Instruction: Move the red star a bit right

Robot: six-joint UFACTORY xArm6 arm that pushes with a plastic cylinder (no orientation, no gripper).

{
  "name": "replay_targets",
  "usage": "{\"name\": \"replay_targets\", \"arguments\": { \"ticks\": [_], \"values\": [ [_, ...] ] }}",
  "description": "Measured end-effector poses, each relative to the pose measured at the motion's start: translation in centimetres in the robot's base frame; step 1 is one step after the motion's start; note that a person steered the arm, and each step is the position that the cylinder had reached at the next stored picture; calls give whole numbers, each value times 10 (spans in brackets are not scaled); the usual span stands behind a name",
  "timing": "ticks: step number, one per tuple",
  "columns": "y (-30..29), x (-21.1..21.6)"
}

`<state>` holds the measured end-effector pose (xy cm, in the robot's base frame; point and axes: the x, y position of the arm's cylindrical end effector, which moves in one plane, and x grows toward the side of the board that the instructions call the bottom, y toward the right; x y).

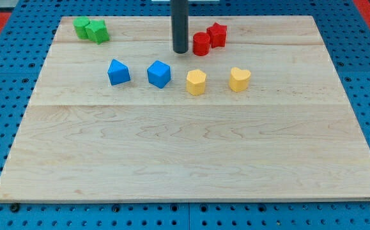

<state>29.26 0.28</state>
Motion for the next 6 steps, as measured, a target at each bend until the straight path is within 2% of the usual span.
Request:
{"name": "replay_targets", "arguments": {
  "ticks": [1,2,3,4,5,6],
  "values": [
    [48,-28],
    [58,-37],
    [61,-50],
    [24,-54],
    [77,-76],
    [123,-76]
  ]
}}
